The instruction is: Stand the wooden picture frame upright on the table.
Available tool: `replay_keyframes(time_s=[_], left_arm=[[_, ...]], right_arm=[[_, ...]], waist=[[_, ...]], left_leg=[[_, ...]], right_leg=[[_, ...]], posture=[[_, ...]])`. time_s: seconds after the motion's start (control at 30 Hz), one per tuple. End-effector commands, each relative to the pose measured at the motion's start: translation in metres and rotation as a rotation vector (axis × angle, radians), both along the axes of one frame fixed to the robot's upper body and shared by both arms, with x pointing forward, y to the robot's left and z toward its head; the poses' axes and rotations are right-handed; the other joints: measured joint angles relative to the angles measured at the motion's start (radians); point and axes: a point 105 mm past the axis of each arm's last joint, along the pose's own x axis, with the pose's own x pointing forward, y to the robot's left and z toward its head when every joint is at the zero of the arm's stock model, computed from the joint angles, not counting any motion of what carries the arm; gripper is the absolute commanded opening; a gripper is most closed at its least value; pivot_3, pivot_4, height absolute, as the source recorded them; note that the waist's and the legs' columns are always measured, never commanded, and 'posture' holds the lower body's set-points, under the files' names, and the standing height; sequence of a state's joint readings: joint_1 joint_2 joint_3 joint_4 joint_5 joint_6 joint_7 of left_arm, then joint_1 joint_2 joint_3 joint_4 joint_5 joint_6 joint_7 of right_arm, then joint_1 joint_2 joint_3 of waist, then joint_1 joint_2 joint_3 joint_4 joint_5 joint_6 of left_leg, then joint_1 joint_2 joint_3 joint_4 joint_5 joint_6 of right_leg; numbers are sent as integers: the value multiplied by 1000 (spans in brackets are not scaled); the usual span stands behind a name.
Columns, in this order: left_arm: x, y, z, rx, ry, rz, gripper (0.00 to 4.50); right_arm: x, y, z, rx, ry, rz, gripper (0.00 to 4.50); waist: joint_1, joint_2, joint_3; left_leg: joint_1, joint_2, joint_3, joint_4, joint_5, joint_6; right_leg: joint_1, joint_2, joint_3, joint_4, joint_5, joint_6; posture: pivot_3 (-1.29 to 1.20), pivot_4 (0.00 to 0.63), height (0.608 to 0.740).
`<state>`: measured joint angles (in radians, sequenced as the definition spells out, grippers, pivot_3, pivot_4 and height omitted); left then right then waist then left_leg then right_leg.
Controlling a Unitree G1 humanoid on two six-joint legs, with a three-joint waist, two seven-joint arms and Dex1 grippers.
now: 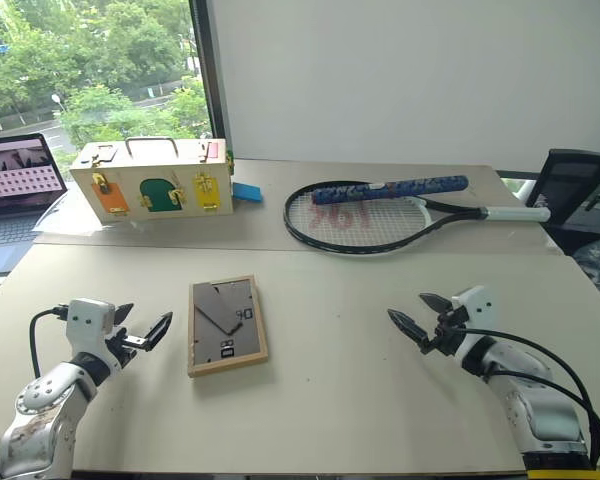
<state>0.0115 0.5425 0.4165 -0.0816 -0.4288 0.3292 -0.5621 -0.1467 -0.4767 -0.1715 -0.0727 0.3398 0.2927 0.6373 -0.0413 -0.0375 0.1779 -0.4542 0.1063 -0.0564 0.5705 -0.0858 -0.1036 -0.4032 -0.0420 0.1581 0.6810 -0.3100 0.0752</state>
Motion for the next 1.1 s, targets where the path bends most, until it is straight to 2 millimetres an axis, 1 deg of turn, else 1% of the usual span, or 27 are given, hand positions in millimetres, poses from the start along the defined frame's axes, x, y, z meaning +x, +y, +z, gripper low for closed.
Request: replay_keyframes(time_s=[0.03, 0.13, 0.2, 0.27, 0.33, 0.37, 0.4, 0.43, 0.47, 0.5, 0.53, 0.57, 0.63, 0.67, 0.7, 0.73, 0.77, 0.8, 0.83, 0.9, 0.93, 0.97, 1.0, 1.1], left_arm=[[-3, 4, 21, 8, -67, -25, 4500], [-9, -8, 50, 17, -108, -196, 4500], [-11, -9, 60, 19, -101, -252, 4500], [-12, -6, 70, 8, -78, -292, 4500], [-17, -8, 82, -6, -72, -364, 4500], [-21, -9, 88, -16, -69, -402, 4242], [-24, -8, 94, 12, -50, -434, 4242], [-25, -5, 97, 35, -34, -446, 3971], [-25, -2, 99, 53, -23, -449, 3818], [-25, 0, 100, 64, -16, -446, 3241], [-25, 1, 99, 65, -11, -445, 2998], [-25, 2, 98, 67, -10, -444, 2637], [-26, 4, 97, 52, -19, -431, 1808], [-26, 6, 96, 47, -20, -422, 1488], [-27, 7, 92, 41, -15, -414, 1037], [-28, 8, 90, 39, -10, -410, 770], [-29, 8, 86, 39, -7, -405, 316], [-31, 9, 84, 26, -13, -401, 66], [-31, 11, 81, 8, -22, -391, 0], [-33, 11, 65, 7, 6, -372, 0], [-34, 8, 53, 9, 31, -367, 0], [-34, 6, 46, 10, 48, -365, 0], [-32, -3, 35, 4, 67, -377, 0], [-28, -20, 17, -2, 96, -408, 0]], right_arm=[[-4, -4, 27, 43, -35, 79, 4481], [-18, 5, 59, 50, 6, 294, 4481], [-22, 11, 69, 16, 24, 370, 4481], [-25, 17, 78, -18, 32, 435, 4481], [-27, 23, 88, -43, 37, 495, 4481], [-28, 26, 93, -50, 34, 518, 4238], [-29, 29, 98, -79, 35, 554, 4238], [-29, 32, 101, -104, 35, 577, 3967], [-28, 35, 101, -126, 38, 592, 3803], [-27, 37, 100, -142, 46, 603, 3279], [-27, 40, 99, -149, 53, 612, 2949], [-27, 43, 97, -147, 61, 624, 2680], [-25, 50, 93, -141, 70, 645, 1940], [-23, 54, 92, -139, 70, 651, 1655], [-21, 59, 91, -136, 67, 661, 1209], [-19, 63, 90, -134, 65, 667, 943], [-18, 68, 88, -136, 68, 680, 510], [-16, 75, 83, -149, 76, 693, 224], [-14, 82, 78, -158, 80, 698, 46], [-6, 98, 68, -180, 75, 692, 46], [-2, 106, 62, -192, 74, 687, 46], [1, 111, 57, -202, 74, 684, 46], [5, 116, 50, -207, 86, 675, 46], [9, 127, 36, -217, 105, 685, 46]], waist=[[0, 0, 0], [0, 1, 2], [-1, 1, 1], [-3, 1, 1], [-4, 1, 1], [-4, 1, 1], [-4, 1, 0], [-5, 0, 1], [-6, 1, 2], [-6, 1, 2], [-5, 1, 2], [-5, 1, 2], [-4, 1, 2], [-4, 1, 2], [-4, 1, 2], [-4, 1, 2], [-5, 1, 2], [-6, 1, 2], [-7, 1, 2], [-8, 1, 2], [-9, 1, 2], [-8, 1, 2], [-6, 1, 2], [8, 1, 2]], left_leg=[[0, 0, 0, 0, 0, 0], [-2, 0, 0, 1, 0, 0], [-2, 0, 0, 1, 0, 0], [1, 0, 0, 1, 0, 1], [2, 0, 0, 1, -1, 2], [2, 0, 0, 1, -2, 2], [2, 0, 0, 1, -2, 2], [1, 0, 0, 1, -3, 2], [-1, 0, 0, 2, -3, 2], [-3, 0, 0, 2, -3, 3], [-2, 0, 0, 2, -3, 3], [-2, 0, 0, 1, -3, 2], [-2, 0, 0, 1, -3, 3], [-2, 0, 0, 1, -4, 3], [-2, 0, 0, 1, -4, 3], [-3, 0, 0, 1, -4, 3], [-3, 0, 0, 2, -4, 3], [-3, 0, 0, 2, -4, 3], [-3, 0, 0, 2, -4, 3], [-2, 0, 0, 1, -4, 3], [-2, 0, 0, 1, -4, 3], [-2, 0, 0, 1, -4, 3], [-2, 0, 0, 1, -4, 3], [-3, 0, 0, 3, -3, 3]], right_leg=[[0, 0, 0, 0, 0, 0], [-1, -1, 0, 0, 0, 0], [-1, -1, -1, 0, 0, 0], [1, -1, -2, 0, -3, 2], [3, -1, -2, 0, -5, 3], [3, -1, -2, 0, -5, 3], [3, -1, -2, 0, -5, 3], [3, -2, -2, -1, -5, 3], [0, -2, -3, 0, -5, 2], [-2, -1, -3, 0, -4, 1], [-1, -1, -3, 0, -4, 1], [-1, -2, -3, 0, -4, 1], [-1, -2, -3, -1, -4, 0], [-1, -2, -3, -1, -4, 0], [-1, -2, -3, -1, -4, 0], [-1, -2, -3, -1, -4, -1], [-1, -2, -3, -1, -4, -1], [-2, -2, -3, -1, -3, -1], [-2, -2, -3, 0, -3, -1], [-1, -2, -4, 0, -3, -2], [-1, -2, -4, 0, -3, -2], [-1, -2, -4, 0, -3, -2], [-1, -2, -4, 0, -3, -2], [-1, -2, -5, 0, -3, -2]], posture=[[0, 150, 710], [0, 150, 710], [0, 150, 710], [0, 150, 710], [0, 150, 710], [0, 150, 710], [0, 150, 710], [0, 150, 710], [0, 150, 710], [0, 150, 710], [0, 150, 710], [0, 150, 710], [0, 150, 710], [0, 150, 710], [0, 150, 710], [0, 150, 710], [0, 150, 710], [0, 150, 710], [0, 150, 710], [0, 150, 710], [0, 150, 710], [0, 150, 710], [0, 150, 710], [0, 150, 710]])
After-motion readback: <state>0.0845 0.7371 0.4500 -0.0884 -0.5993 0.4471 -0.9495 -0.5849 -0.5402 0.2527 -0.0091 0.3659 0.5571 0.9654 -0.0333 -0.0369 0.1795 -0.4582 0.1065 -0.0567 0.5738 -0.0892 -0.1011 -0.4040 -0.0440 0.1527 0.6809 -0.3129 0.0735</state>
